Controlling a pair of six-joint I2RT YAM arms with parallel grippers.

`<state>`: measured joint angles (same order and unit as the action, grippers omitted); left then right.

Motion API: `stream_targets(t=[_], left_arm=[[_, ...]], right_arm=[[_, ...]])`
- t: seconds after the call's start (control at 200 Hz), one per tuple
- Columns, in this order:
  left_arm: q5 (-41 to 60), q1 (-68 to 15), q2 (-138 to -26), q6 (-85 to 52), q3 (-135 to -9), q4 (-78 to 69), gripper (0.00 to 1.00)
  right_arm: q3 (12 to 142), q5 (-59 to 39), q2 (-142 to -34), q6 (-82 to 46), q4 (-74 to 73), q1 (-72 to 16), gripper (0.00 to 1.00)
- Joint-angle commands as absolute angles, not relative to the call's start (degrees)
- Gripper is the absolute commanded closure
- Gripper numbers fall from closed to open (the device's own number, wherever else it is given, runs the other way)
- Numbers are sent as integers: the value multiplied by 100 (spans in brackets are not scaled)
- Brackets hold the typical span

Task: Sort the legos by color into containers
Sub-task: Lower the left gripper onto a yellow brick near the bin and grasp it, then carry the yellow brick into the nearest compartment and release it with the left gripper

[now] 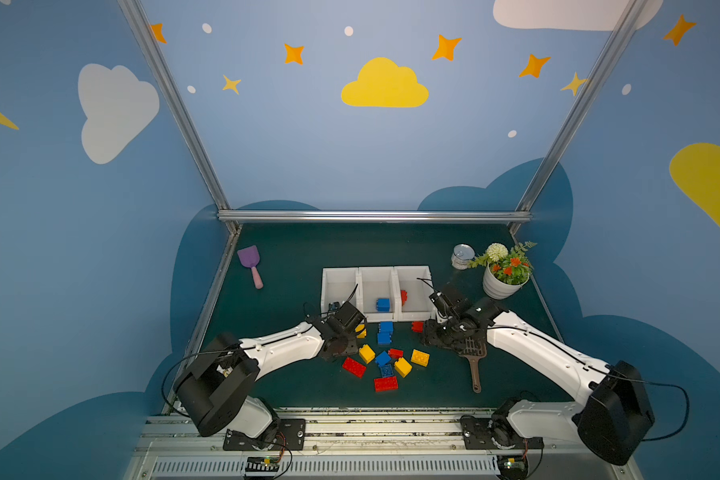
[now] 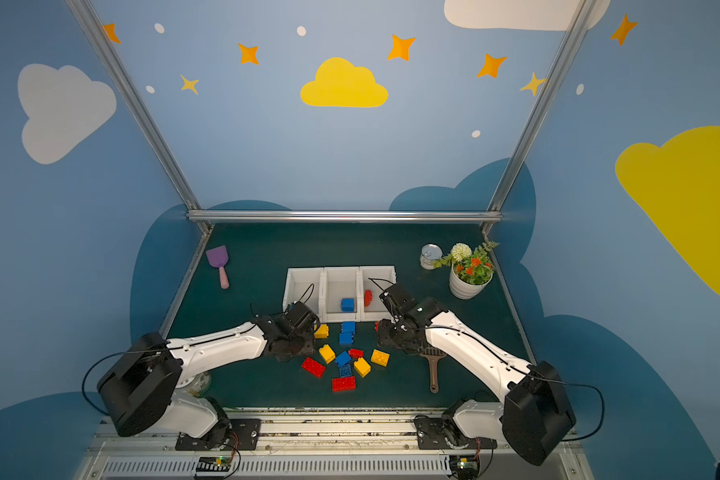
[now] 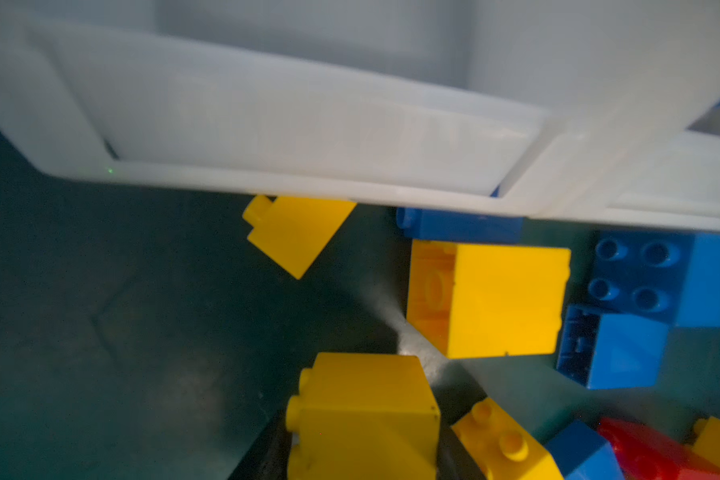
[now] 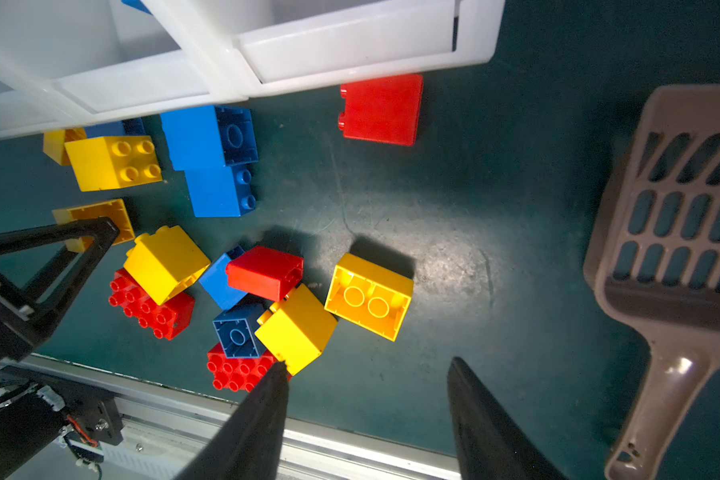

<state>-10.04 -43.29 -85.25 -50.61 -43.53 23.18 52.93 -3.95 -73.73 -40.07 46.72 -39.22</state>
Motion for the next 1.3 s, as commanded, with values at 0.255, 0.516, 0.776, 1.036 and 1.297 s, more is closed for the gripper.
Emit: stream_targets(t=[0.255,0.516,0.776,1.036,1.297], left_arm=[[-1148,-4367,-8289,-4975,-4464,2505,59],[-1659,-4267,-7586,-4643,-4980,3028,59],[-1410,-3359,-7864,-3730,-5468,2685,58],[-717,-2809,-8756,-3673,-5849,2332,58],[-585,-2751,-9195,-3512,-6281,2468,46]], right_arm=[[5186,-343,-7213,-4052,4772,-3964,39],[5160,-299,-7130,-4080,4808,-3964,39],[5059,-277,-7040,-4166,4797,-3966,39],[5096,-232,-7027,-4175,4824,-3972,39],[5129,-230,-6964,-4175,4951,-3968,38]])
